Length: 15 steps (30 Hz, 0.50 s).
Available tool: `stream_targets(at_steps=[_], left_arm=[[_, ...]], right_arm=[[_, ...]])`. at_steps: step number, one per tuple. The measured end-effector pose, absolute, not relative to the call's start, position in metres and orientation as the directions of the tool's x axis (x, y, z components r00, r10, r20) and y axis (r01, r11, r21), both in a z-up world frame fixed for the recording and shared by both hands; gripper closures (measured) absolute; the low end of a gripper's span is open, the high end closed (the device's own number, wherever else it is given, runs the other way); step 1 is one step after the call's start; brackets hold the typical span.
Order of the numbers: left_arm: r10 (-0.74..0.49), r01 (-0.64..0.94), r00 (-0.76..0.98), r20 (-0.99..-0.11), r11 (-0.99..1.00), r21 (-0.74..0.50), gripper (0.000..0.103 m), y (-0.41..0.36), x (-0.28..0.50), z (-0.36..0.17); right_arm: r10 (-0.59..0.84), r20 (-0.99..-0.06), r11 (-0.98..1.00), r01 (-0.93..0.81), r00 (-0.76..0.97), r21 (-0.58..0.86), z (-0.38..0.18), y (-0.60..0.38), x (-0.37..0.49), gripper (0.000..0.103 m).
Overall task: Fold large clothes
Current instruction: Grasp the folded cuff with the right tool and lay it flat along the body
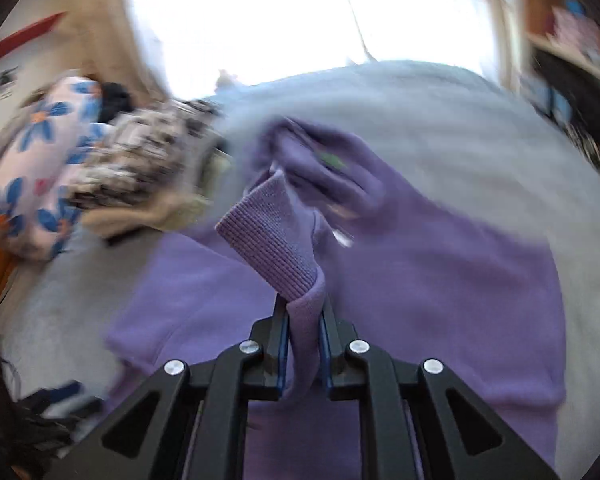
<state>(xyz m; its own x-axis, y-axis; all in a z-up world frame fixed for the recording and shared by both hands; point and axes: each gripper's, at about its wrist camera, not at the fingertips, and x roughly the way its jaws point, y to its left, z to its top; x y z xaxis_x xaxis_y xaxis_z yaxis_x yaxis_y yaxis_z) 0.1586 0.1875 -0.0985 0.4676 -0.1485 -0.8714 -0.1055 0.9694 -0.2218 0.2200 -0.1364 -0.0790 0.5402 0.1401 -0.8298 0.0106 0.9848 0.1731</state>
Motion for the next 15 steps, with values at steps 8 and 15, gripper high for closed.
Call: stream_targets(at_steps=[8,15], left_arm=[[-0.232,-0.053,0.459,-0.858,0.957,-0.287,0.022,0.195,0.202,-0.089],[-0.261,0.007,0.442,-0.858,0.958,-0.288,0.022,0.190,0.259,-0.093]], right_arm=[[0.156,-0.881,0.969,0.105,0.447,0.224,-0.105,-0.188,0.214,0.057],[0.215,-0.867,0.944,0.131,0.450,0.302,-0.102,-0.215,0.238,0.037]])
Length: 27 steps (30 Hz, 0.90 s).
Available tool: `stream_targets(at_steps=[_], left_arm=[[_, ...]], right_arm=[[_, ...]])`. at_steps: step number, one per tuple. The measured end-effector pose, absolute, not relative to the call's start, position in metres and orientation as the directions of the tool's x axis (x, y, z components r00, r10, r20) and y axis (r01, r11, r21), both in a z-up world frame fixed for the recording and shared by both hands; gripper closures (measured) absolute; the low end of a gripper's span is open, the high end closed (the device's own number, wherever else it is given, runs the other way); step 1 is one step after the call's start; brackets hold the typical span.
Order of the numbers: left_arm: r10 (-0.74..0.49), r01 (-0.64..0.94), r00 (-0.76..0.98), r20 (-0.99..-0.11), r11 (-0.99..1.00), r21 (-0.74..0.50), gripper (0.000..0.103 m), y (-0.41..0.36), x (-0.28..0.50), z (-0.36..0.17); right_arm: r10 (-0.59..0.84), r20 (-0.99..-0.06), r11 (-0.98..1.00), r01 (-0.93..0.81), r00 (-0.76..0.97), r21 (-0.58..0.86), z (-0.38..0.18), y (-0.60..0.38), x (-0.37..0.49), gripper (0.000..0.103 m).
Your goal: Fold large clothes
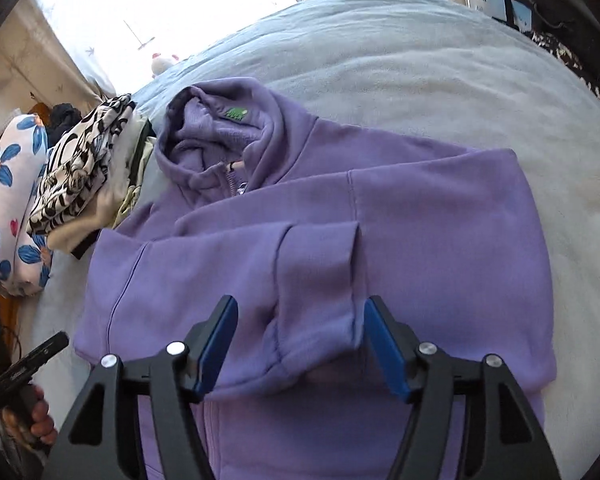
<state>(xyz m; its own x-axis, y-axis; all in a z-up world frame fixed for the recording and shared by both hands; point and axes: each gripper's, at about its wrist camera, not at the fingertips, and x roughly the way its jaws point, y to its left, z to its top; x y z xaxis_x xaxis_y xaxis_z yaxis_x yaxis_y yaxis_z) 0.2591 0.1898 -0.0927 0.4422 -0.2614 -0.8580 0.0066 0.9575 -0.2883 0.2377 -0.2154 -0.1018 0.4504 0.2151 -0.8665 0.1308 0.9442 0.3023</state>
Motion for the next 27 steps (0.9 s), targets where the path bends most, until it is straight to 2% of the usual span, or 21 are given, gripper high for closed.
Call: stream_targets(at_steps=[6,11,12,13,15,21,22,24,25,26,27], left_arm=[[-0.284,0.021,0.388,-0.877,0.954,-0.299,0.022,0.187,0.303,-0.115],[-0.319,0.020,0.360,-0.877,0.942,-0.335,0.022,0.186,0.324,-0.132],[-0.322,0.018,0.359,-0.876,0.941,-0.338,0.022,0.185,0.325,-0.134],[-0.320,0.015,0.359,-0.877,0.941,-0.338,0.022,0.186,0.327,-0.136],[-0.309,0.011,0.360,-0.881,0.945,-0.327,0.022,0.185,0.329,-0.138],[-0.273,0.034,0.373,-0.887,0.959,-0.281,0.023,0.172,0.329,-0.138],[-0.271,0.041,0.379,-0.885,0.960,-0.276,0.026,0.168,0.330,-0.137],[-0.268,0.053,0.388,-0.882,0.962,-0.268,0.043,0.161,0.332,-0.136],[-0.271,0.057,0.387,-0.881,0.961,-0.271,0.060,0.158,0.334,-0.136],[-0.267,0.053,0.387,-0.883,0.962,-0.268,0.070,0.157,0.335,-0.137],[-0.252,0.044,0.393,-0.884,0.966,-0.256,0.074,0.155,0.337,-0.136]], right_arm=[[0.329,-0.849,0.904,0.123,0.413,0.410,-0.127,-0.237,0.261,0.037],[0.349,-0.832,0.906,0.070,0.431,0.416,-0.135,-0.232,0.272,0.037],[0.343,-0.831,0.911,0.058,0.437,0.407,-0.133,-0.229,0.272,0.042],[0.339,-0.831,0.919,0.032,0.441,0.392,-0.129,-0.225,0.272,0.063],[0.332,-0.835,0.931,-0.013,0.439,0.364,-0.120,-0.215,0.273,0.094],[0.218,-0.763,0.969,-0.039,0.609,0.245,-0.076,-0.210,0.274,0.094],[0.200,-0.756,0.971,-0.023,0.623,0.237,-0.074,-0.213,0.277,0.094],[0.178,-0.762,0.971,0.014,0.623,0.239,-0.077,-0.221,0.286,0.094],[0.176,-0.770,0.970,0.024,0.613,0.241,-0.081,-0.224,0.289,0.094],[0.168,-0.786,0.971,0.039,0.595,0.237,-0.087,-0.226,0.294,0.094],[0.163,-0.799,0.971,0.049,0.579,0.233,-0.094,-0.227,0.296,0.094]])
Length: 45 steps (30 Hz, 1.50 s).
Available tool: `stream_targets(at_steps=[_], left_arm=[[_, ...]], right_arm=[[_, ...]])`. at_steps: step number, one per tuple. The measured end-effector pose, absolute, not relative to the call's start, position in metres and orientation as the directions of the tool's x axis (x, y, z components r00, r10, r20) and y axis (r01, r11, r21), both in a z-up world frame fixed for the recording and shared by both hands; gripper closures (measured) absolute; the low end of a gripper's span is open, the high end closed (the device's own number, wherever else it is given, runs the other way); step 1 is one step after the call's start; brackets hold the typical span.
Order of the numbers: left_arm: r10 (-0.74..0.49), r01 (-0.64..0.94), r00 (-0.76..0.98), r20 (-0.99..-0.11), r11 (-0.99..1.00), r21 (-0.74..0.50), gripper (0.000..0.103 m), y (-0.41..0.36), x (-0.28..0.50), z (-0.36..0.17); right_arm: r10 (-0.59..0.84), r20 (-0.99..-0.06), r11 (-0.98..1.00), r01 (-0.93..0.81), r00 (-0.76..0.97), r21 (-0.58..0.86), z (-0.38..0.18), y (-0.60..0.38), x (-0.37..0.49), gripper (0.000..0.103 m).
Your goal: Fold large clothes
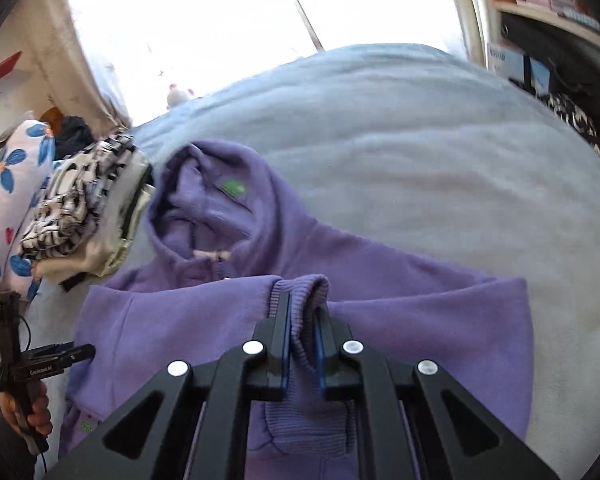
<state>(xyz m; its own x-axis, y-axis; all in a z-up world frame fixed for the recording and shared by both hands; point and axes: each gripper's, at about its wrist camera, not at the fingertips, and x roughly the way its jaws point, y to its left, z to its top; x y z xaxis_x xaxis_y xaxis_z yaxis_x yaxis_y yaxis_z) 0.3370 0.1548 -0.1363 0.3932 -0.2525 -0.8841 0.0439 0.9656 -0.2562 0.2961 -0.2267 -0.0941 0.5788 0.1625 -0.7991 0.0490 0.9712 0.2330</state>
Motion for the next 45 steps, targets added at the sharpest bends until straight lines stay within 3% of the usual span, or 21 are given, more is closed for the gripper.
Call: stream_targets(at_steps=[1,2,9,11,13,16,25,27,28,29,30,34,37,40,42,45], left_arm=[[-0.251,0.043,0.397,-0.883,0.966,-0.256,0.083,0.155,0.337,-0.135],[-0.251,0.046,0.405,-0.879,0.966,-0.255,0.085,0.155,0.337,-0.132],[-0.236,0.049,0.424,-0.874,0.970,-0.239,0.085,0.157,0.340,-0.143],[-0.226,0.033,0.428,-0.875,0.972,-0.235,0.074,0.160,0.338,-0.137],[-0.189,0.014,0.435,-0.880,0.979,-0.203,0.060,0.162,0.333,-0.130],[-0.180,0.040,0.457,-0.871,0.982,-0.182,0.045,0.164,0.316,-0.115],[-0.220,0.059,0.401,-0.889,0.975,-0.215,0.041,0.159,0.263,-0.131],[-0.233,0.022,0.398,-0.887,0.969,-0.245,0.049,0.161,0.264,-0.137],[-0.261,0.010,0.397,-0.880,0.960,-0.280,0.065,0.163,0.265,-0.139],[-0.272,-0.005,0.393,-0.878,0.955,-0.298,0.072,0.165,0.265,-0.139],[-0.260,-0.017,0.400,-0.879,0.956,-0.291,0.076,0.166,0.264,-0.138],[-0.263,-0.029,0.407,-0.875,0.953,-0.300,0.080,0.170,0.257,-0.140],[-0.265,-0.059,0.395,-0.879,0.948,-0.313,0.071,0.177,0.255,-0.140],[-0.122,-0.074,0.444,-0.888,0.982,-0.172,0.050,0.173,0.246,-0.119],[-0.022,-0.074,0.515,-0.857,0.995,-0.071,0.049,0.165,0.236,-0.100],[-0.022,-0.025,0.589,-0.808,0.999,-0.045,0.050,0.146,0.231,-0.079]], right_arm=[[0.159,-0.807,0.972,0.053,0.569,0.228,-0.098,-0.227,0.297,0.094],[0.149,-0.806,0.974,0.058,0.573,0.221,-0.100,-0.227,0.295,0.094],[0.106,-0.851,0.979,0.097,0.514,0.181,-0.135,-0.228,0.297,0.090],[0.133,-0.857,0.967,0.126,0.498,0.223,-0.129,-0.234,0.293,0.085],[0.189,-0.854,0.946,0.143,0.485,0.290,-0.121,-0.243,0.285,0.063],[0.222,-0.841,0.928,0.158,0.493,0.338,-0.111,-0.253,0.261,0.050],[0.396,-0.794,0.819,0.214,0.460,0.533,-0.135,-0.254,0.224,0.049],[0.406,-0.763,0.784,0.237,0.503,0.574,-0.140,-0.256,0.228,0.050],[0.400,-0.758,0.781,0.242,0.514,0.576,-0.140,-0.256,0.229,0.057],[0.377,-0.768,0.796,0.242,0.518,0.554,-0.139,-0.254,0.231,0.073],[0.335,-0.796,0.831,0.241,0.504,0.502,-0.135,-0.249,0.232,0.097],[0.220,-0.842,0.897,0.236,0.492,0.373,-0.132,-0.240,0.227,0.097],[0.165,-0.869,0.916,0.255,0.466,0.311,-0.133,-0.238,0.227,0.086],[0.043,-0.878,0.935,0.291,0.477,0.204,-0.112,-0.234,0.217,0.068],[-0.011,-0.849,0.946,0.280,0.529,0.162,-0.096,-0.224,0.208,0.066],[0.064,-0.820,0.966,0.170,0.569,0.193,-0.087,-0.197,0.211,0.066]])
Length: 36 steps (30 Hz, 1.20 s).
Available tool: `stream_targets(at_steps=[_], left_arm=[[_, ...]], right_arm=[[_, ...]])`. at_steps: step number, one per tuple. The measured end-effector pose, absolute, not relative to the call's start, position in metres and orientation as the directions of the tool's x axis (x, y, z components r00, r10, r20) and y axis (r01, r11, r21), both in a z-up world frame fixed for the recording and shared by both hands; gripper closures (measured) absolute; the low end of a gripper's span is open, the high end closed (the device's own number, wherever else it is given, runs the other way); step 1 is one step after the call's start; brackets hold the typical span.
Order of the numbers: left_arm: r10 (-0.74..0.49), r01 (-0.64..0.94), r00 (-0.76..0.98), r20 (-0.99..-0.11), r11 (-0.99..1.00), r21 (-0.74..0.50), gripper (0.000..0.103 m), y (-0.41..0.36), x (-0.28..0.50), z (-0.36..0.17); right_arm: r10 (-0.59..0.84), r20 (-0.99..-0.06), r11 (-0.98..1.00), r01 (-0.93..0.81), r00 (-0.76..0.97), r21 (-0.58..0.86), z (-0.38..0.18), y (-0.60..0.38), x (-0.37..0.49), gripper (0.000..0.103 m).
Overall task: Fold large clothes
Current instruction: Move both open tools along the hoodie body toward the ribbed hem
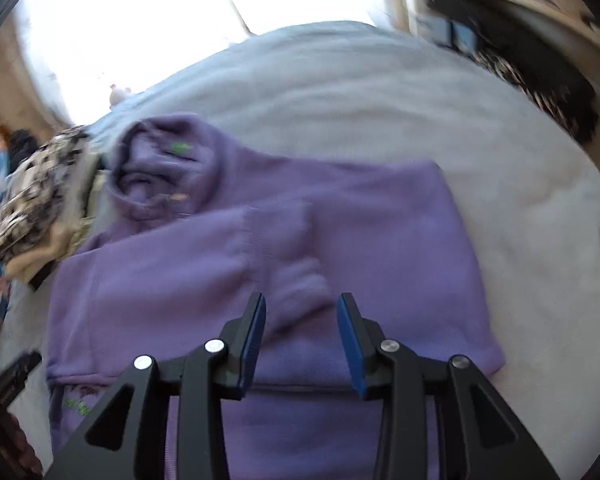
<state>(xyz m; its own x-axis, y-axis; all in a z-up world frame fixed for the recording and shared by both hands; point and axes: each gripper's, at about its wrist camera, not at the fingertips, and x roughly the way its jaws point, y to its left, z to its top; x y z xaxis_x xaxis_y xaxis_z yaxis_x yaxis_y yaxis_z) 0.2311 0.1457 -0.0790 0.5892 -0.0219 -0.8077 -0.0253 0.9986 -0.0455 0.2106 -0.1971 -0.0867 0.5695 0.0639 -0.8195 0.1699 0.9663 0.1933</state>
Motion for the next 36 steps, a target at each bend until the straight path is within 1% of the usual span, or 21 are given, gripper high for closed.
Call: stream_targets(at_steps=[2,4,8,10,12,14,15,16,17,18,19,21,25,31,36], left_arm=[[-0.058,0.015,0.601,-0.797,0.998,-0.061,0.050,0.128,0.236,-0.075],[-0.078,0.044,0.589,-0.805,0.997,-0.064,0.050,0.108,0.246,-0.080],[-0.101,0.066,0.565,-0.819,0.995,-0.077,0.050,0.081,0.270,-0.096],[-0.064,0.054,0.564,-0.824,0.998,-0.041,0.050,0.074,0.285,-0.107],[-0.008,0.026,0.550,-0.835,1.000,0.008,0.050,0.078,0.297,-0.117],[0.028,-0.016,0.525,-0.851,1.000,0.024,0.051,0.093,0.307,-0.127],[0.019,-0.022,0.521,-0.854,1.000,0.009,0.053,0.097,0.310,-0.129],[-0.006,-0.022,0.516,-0.856,1.000,-0.020,0.056,0.105,0.312,-0.131],[-0.021,-0.019,0.520,-0.854,0.999,-0.036,0.059,0.109,0.314,-0.132],[-0.015,-0.017,0.527,-0.850,0.999,-0.028,0.061,0.112,0.314,-0.131],[-0.014,-0.010,0.528,-0.849,1.000,-0.023,0.062,0.112,0.314,-0.132],[-0.014,-0.006,0.529,-0.849,1.000,-0.020,0.062,0.111,0.315,-0.132],[0.001,-0.004,0.530,-0.848,1.000,-0.001,0.062,0.107,0.312,-0.131],[-0.005,0.000,0.527,-0.850,1.000,-0.006,0.061,0.108,0.310,-0.130],[-0.028,0.011,0.516,-0.856,1.000,-0.025,0.054,0.108,0.311,-0.129]], right_arm=[[0.146,-0.818,0.966,0.098,0.557,0.239,-0.090,-0.175,0.220,0.066],[0.214,-0.815,0.964,0.020,0.538,0.266,-0.096,-0.144,0.233,0.066],[0.269,-0.825,0.961,-0.087,0.497,0.261,-0.110,-0.094,0.252,0.066],[0.249,-0.834,0.968,-0.099,0.492,0.230,-0.116,-0.086,0.260,0.066],[0.175,-0.849,0.984,-0.072,0.498,0.161,-0.121,-0.090,0.266,0.066],[0.099,-0.857,0.994,-0.020,0.505,0.103,-0.125,-0.111,0.269,0.066],[0.083,-0.857,0.995,-0.003,0.508,0.095,-0.126,-0.123,0.269,0.067],[0.083,-0.857,0.995,0.007,0.509,0.101,-0.128,-0.138,0.269,0.071],[0.078,-0.859,0.995,0.014,0.506,0.099,-0.128,-0.148,0.268,0.072],[0.034,-0.861,0.997,0.037,0.508,0.061,-0.128,-0.160,0.266,0.072],[0.055,-0.860,0.996,0.027,0.508,0.080,-0.128,-0.166,0.265,0.077],[0.076,-0.859,0.995,0.012,0.506,0.096,-0.127,-0.173,0.261,0.080],[0.035,-0.858,0.999,-0.002,0.513,0.040,-0.120,-0.167,0.254,0.079],[0.034,-0.863,0.999,0.006,0.504,0.042,-0.125,-0.167,0.258,0.077],[0.020,-0.874,1.000,0.008,0.486,0.028,-0.124,-0.164,0.259,0.077]])
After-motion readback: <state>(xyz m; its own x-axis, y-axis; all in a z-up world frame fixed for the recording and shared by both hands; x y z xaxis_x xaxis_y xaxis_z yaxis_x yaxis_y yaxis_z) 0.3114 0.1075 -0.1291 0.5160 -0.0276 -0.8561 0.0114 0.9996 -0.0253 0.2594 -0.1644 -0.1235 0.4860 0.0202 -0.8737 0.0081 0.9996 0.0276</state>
